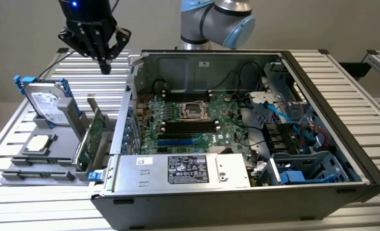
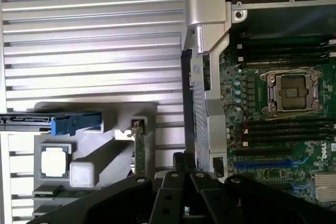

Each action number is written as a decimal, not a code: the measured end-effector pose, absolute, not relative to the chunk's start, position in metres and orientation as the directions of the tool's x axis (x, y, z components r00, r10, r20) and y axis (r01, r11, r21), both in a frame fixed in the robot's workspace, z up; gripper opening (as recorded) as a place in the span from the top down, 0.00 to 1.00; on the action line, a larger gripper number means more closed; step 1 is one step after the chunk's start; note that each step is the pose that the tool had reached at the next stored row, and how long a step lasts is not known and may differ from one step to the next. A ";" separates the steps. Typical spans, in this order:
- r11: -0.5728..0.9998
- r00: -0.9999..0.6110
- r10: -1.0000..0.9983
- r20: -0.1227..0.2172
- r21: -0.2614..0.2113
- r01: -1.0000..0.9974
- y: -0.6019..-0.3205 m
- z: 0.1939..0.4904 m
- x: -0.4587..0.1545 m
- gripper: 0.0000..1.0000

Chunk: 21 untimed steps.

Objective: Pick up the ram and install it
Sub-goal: 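Reach for the ram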

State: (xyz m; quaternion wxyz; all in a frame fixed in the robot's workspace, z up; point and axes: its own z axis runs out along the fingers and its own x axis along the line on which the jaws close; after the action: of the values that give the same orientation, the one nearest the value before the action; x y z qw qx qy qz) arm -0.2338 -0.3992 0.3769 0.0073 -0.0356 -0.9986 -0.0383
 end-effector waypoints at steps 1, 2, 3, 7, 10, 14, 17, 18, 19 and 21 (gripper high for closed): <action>0.995 -0.997 0.070 0.017 0.076 0.071 -0.400 0.376 -0.237 0.89; 0.995 -0.997 0.070 0.017 0.076 0.071 -0.400 0.376 -0.240 0.89; 0.995 -0.997 0.070 0.017 0.076 0.071 -0.401 0.376 -0.244 0.89; 0.995 -0.997 0.070 0.017 0.076 0.071 -0.403 0.374 -0.259 0.89; 0.995 -0.997 0.070 0.017 0.076 0.071 -0.406 0.374 -0.271 0.89; 0.995 -0.997 0.070 0.017 0.076 0.071 -0.411 0.373 -0.288 0.89; 0.995 -0.997 0.070 0.017 0.076 0.071 -0.416 0.372 -0.302 0.89; 0.995 -0.997 0.070 0.017 0.076 0.071 -0.418 0.372 -0.306 0.89; 0.995 -0.997 0.070 0.017 0.076 0.071 -0.419 0.372 -0.311 0.89; 0.995 -0.997 0.070 0.017 0.076 0.071 -0.423 0.372 -0.320 0.89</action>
State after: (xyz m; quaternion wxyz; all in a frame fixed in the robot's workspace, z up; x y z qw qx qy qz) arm -0.3199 -0.4228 0.3718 0.0073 -0.0352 -0.9986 -0.0383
